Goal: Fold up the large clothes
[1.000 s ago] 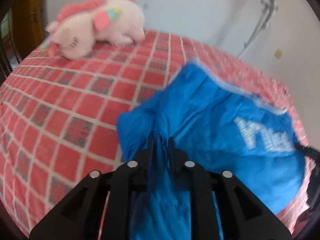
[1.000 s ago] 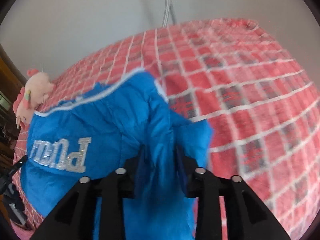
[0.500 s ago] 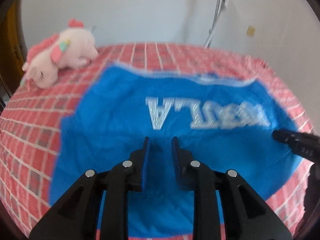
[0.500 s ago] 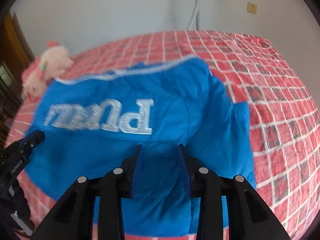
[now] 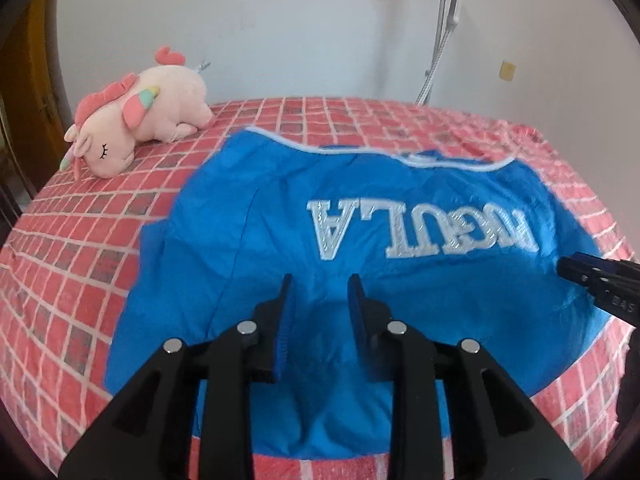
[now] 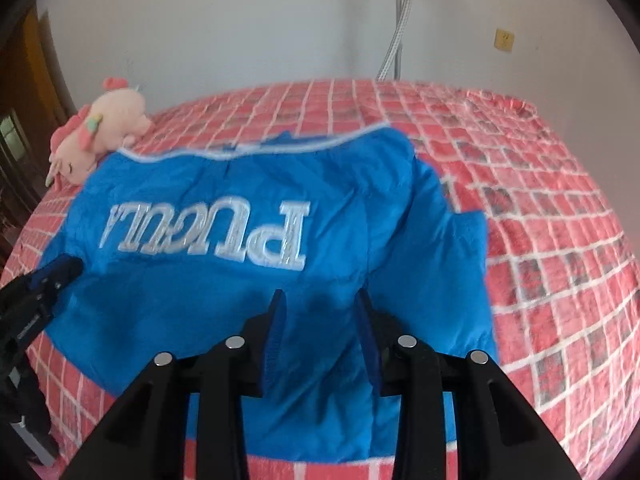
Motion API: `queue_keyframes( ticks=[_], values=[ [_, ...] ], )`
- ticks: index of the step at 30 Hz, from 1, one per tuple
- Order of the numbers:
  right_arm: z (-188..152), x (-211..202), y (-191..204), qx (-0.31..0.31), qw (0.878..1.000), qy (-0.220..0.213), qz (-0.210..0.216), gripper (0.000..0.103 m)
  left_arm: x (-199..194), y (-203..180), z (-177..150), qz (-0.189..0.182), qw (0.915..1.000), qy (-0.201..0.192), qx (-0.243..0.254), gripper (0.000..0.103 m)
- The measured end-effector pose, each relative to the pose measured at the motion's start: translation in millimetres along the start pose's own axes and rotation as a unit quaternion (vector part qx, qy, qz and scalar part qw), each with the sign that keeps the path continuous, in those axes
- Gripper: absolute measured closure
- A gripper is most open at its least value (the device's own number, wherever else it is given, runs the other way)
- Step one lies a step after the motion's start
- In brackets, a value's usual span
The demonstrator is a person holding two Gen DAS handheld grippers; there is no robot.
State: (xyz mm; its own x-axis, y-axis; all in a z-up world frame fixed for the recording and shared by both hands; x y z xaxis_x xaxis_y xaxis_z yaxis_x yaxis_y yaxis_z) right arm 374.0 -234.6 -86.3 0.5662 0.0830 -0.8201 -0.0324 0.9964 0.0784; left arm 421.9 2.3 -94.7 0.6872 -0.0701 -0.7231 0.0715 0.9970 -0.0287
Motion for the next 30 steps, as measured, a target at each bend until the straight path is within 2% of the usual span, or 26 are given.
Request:
queue_keyframes(
  ticks=[1,5,7,9,10,11,12,13,14,15,16,17,19,21,26,30],
  values=[
    [-6.1,11.2,1.0,0.007,1.000,0.022,0.016,0.067,13.4,-1.6,-7.4,-0.007,0.9997,0.024,0.001,0.077],
    [-8.1,20.4,0.8,0.000,0.999,0.029,0.017,0.068,21.9,-4.0,-12.1,-0.003,0.9996,0.020,0.017,0.077],
    [-6.3,16.9,0.9,-0.006,0.999,0.027,0.017,0.068,17.2,-2.1,-10.7,-0.013,0.9995,0.029,0.002,0.078],
    [-0.1,6.0,-2.6,0.009,0.999,0.022,0.045,0.063,8.5,1.8,-6.7,-0.022,0.9992,0.032,-0.004,0.075],
    [4.1,0.7,-6.7,0.017,0.998,0.016,0.053,0.061,1.7,5.8,-2.1,-0.022,0.9994,0.027,-0.004,0.066],
    [9.6,-10.5,-18.8,0.027,0.998,-0.001,0.048,0.054,-10.5,14.8,5.0,-0.010,0.9998,0.015,0.000,0.047],
    [14.6,-18.4,-30.7,0.033,0.999,-0.014,0.034,0.045,-17.5,22.5,9.7,0.002,1.0000,0.006,0.001,0.038],
    [19.7,-27.2,-48.7,0.041,0.999,-0.027,0.011,0.040,-25.8,32.4,14.5,0.016,0.9999,-0.005,0.002,0.030],
    [22.7,-30.3,-59.3,0.048,0.998,-0.031,0.000,0.032,-32.8,47.0,19.8,0.035,0.9993,-0.012,0.002,0.029],
    [23.7,-32.7,-73.0,0.058,0.998,-0.031,-0.008,0.029,-35.7,62.7,23.3,0.051,0.9986,-0.010,-0.004,0.027],
    [23.1,-31.3,-86.4,0.072,0.997,-0.025,-0.012,0.028,-35.6,74.2,25.2,0.060,0.9981,-0.005,-0.012,0.021],
    [22.1,-28.2,-94.6,0.081,0.996,-0.016,-0.013,0.026,-32.6,90.8,24.8,0.066,0.9974,0.007,-0.027,0.020],
    [19.2,-15.7,-107.9,0.100,0.995,0.006,-0.004,0.023,-20.6,117.5,21.6,0.055,0.9964,0.029,-0.058,0.020],
    [15.4,-6.6,-107.9,0.103,0.994,0.019,0.012,0.020,-12.3,128.6,17.9,0.032,0.9957,0.042,-0.076,0.020],
    [10.3,17.2,-99.3,0.100,0.993,0.044,0.042,0.015,9.1,119.7,4.5,-0.045,0.9922,0.071,-0.092,0.020],
    [4.3,35.4,-97.1,0.111,0.989,0.061,0.075,0.013,30.6,112.0,-8.2,-0.051,0.9916,0.085,-0.084,0.014]
  ],
)
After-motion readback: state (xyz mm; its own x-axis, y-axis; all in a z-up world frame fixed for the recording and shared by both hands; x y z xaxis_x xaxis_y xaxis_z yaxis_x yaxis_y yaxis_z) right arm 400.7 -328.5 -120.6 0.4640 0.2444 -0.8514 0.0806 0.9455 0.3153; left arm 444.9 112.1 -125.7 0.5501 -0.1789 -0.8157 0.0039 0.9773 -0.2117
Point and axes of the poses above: each gripper's, at about its wrist camera, not at the fingertips, and x roughly the way its jaws point, y to its left, z to its top, the point moved 8 cm from there along x, roughly the way its jaws point, and after that the axes turned 1 degree about -y, right-handed, at the moved point
